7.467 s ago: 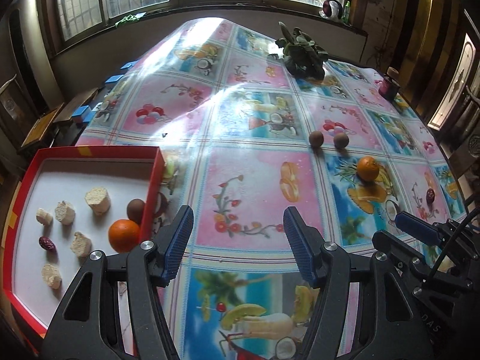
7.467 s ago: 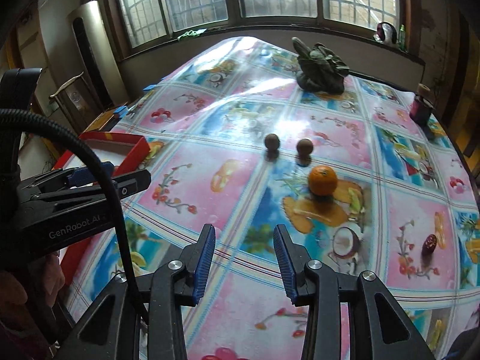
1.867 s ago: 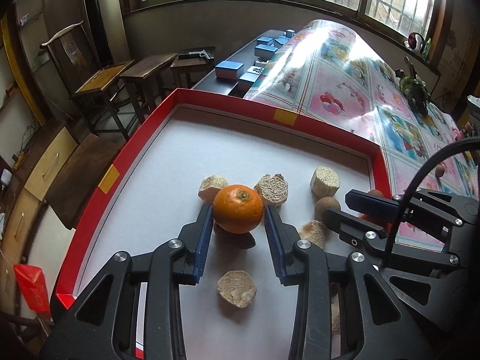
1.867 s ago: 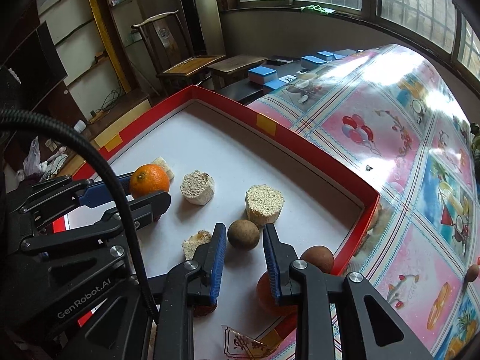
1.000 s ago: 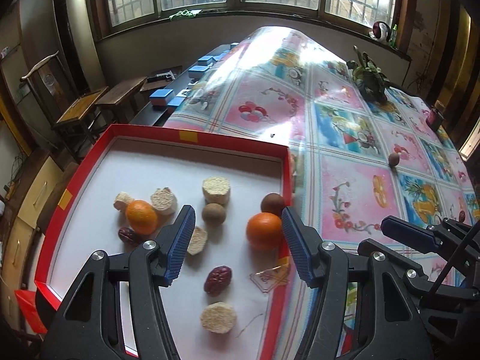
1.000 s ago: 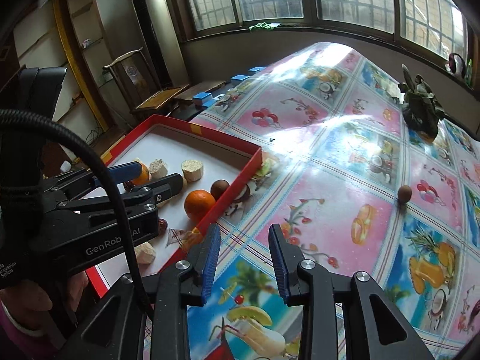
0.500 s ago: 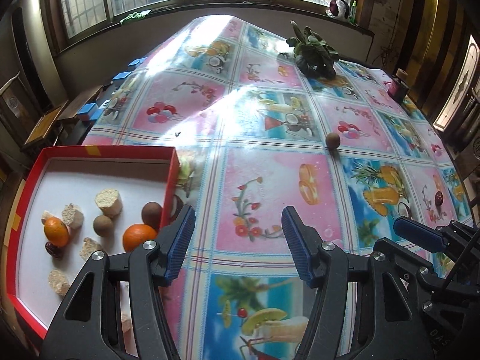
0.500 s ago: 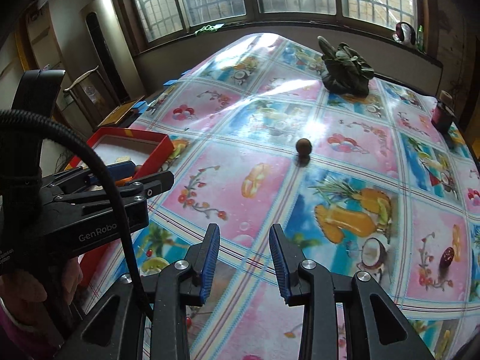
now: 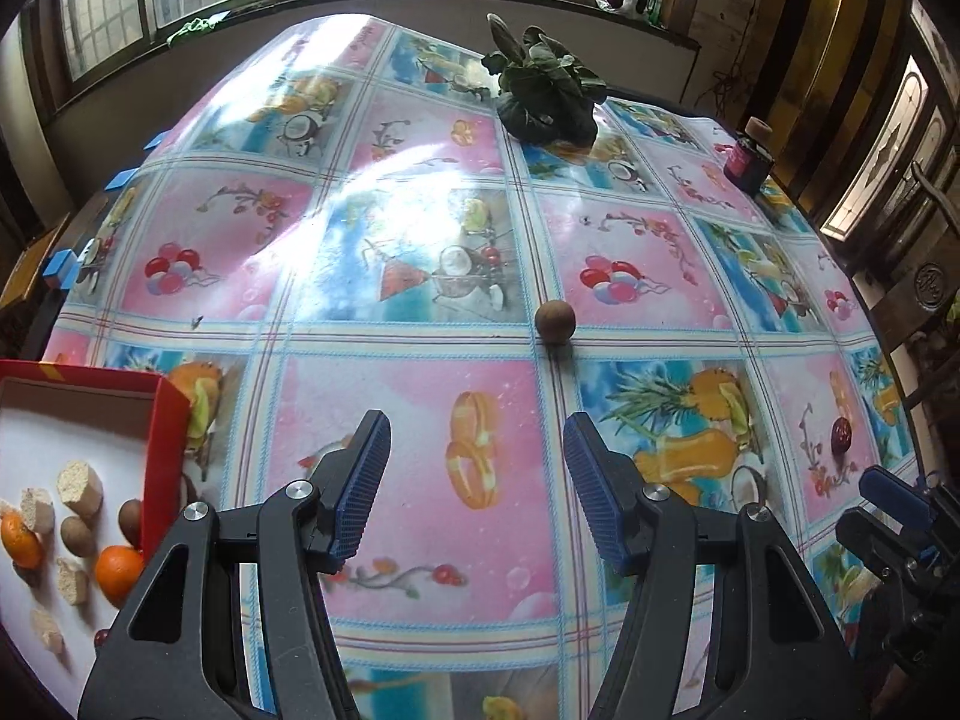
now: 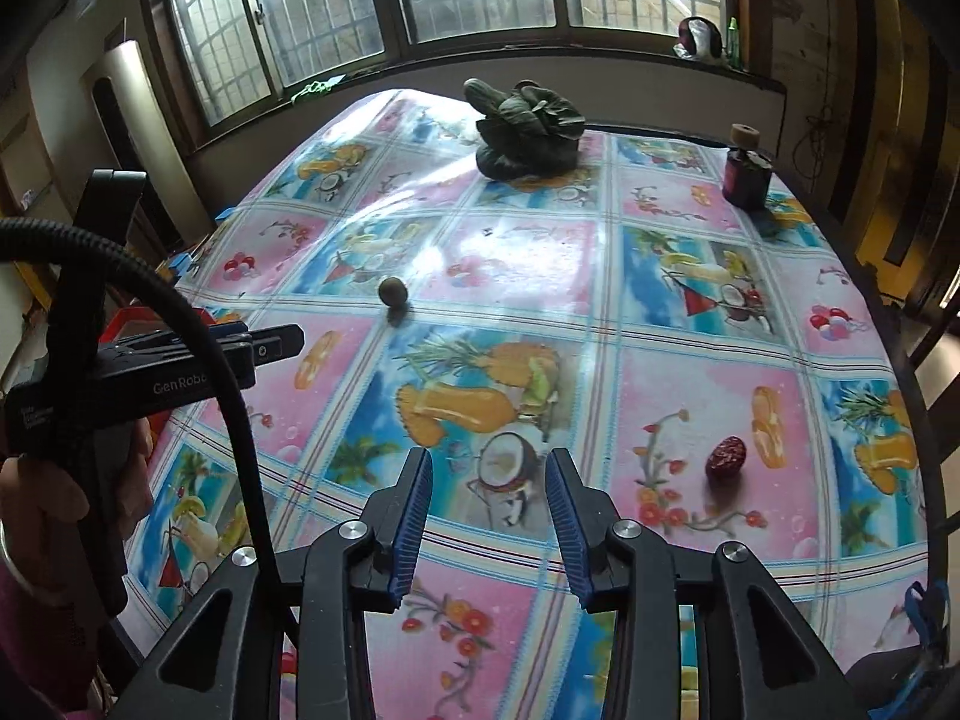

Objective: Organize fruits
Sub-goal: 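Move both open grippers back to the last brown fruit and red date, then grasp the brown fruit with the left gripper while the right grasps the red date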

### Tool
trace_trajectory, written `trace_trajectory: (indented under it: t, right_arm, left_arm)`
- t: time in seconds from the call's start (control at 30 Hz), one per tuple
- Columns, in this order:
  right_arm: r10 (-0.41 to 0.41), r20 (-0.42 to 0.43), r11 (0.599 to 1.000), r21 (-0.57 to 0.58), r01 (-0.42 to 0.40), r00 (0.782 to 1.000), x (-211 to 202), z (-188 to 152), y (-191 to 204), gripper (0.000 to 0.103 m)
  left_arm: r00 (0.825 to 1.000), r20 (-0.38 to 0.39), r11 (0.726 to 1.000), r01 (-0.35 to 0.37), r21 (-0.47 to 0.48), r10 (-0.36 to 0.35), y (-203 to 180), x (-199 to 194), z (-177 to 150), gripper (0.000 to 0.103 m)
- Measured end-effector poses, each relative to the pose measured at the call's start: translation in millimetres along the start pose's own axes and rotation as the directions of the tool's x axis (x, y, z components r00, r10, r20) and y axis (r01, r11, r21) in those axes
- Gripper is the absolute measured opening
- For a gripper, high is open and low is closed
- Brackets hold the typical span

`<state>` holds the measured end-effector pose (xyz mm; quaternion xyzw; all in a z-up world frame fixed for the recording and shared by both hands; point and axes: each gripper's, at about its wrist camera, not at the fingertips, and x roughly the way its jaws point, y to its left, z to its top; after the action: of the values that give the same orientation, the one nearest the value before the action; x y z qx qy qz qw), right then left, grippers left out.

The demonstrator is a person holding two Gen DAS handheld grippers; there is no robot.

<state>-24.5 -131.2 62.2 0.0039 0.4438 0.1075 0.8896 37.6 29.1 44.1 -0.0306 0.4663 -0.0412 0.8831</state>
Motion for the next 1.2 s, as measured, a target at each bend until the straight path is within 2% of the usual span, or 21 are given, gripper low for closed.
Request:
trace_trajectory:
  t: [0.2, 0.3, 0.47, 0.53, 0.67, 0.87, 0.9, 1.0, 1.2]
  right_arm:
    - [-0.059, -0.006, 0.996, 0.074, 0.059, 0.998, -5.5, -1.2, -46.9, 0.04]
    - [-0.058, -0.022, 0.993, 0.098, 0.06, 0.998, 0.5, -2.4, -61.2, 0.04]
    - [-0.096, -0.034, 0.991, 0.092, 0.099, 0.995, 9.2, 1.7, -70.0, 0.04]
    - [-0.105, -0.035, 0.989, 0.101, 0.108, 0.994, 10.1, 2.3, -74.4, 0.045]
    - [-0.157, -0.078, 0.98, 0.115, 0.165, 0.985, 21.8, 3.4, -86.0, 0.047]
    - [-0.149, -0.13, 0.983, 0.091, 0.161, 0.98, 42.5, 4.7, -95.9, 0.047]
    - [-0.146, -0.141, 0.984, 0.084, 0.159, 0.979, 46.5, 4.1, -96.1, 0.044]
    - [-0.186, -0.124, 0.98, 0.049, 0.193, 0.975, 49.2, 4.7, -92.2, 0.024]
    - [-0.164, -0.116, 0.986, 0.025, 0.167, 0.98, 50.0, 6.0, -85.1, 0.024]
  left_arm:
    - [1.0, -0.022, 1.0, 0.007, 0.019, -0.006, -18.1, 22.8, 15.5, 0.06]
    - [1.0, -0.03, 0.999, 0.003, 0.037, -0.002, -25.2, 30.3, 18.8, 0.06]
    - [0.999, -0.042, 0.999, -0.001, 0.046, 0.003, -27.6, 40.0, 22.9, 0.06]
    - [0.999, -0.046, 0.999, -0.003, 0.047, 0.005, -27.3, 42.4, 24.9, 0.06]
    - [0.999, -0.042, 0.999, -0.004, 0.048, 0.006, -27.1, 45.9, 29.7, 0.06]
    - [0.998, -0.055, 0.998, -0.014, 0.063, 0.018, -28.7, 54.2, 34.0, 0.06]
    - [0.998, -0.057, 0.998, -0.014, 0.063, 0.018, -28.7, 55.5, 35.0, 0.06]
    - [0.998, -0.054, 0.998, -0.02, 0.059, 0.023, -27.6, 58.2, 40.1, 0.06]
    - [0.998, -0.056, 0.997, -0.022, 0.069, 0.026, -28.7, 64.8, 46.9, 0.06]
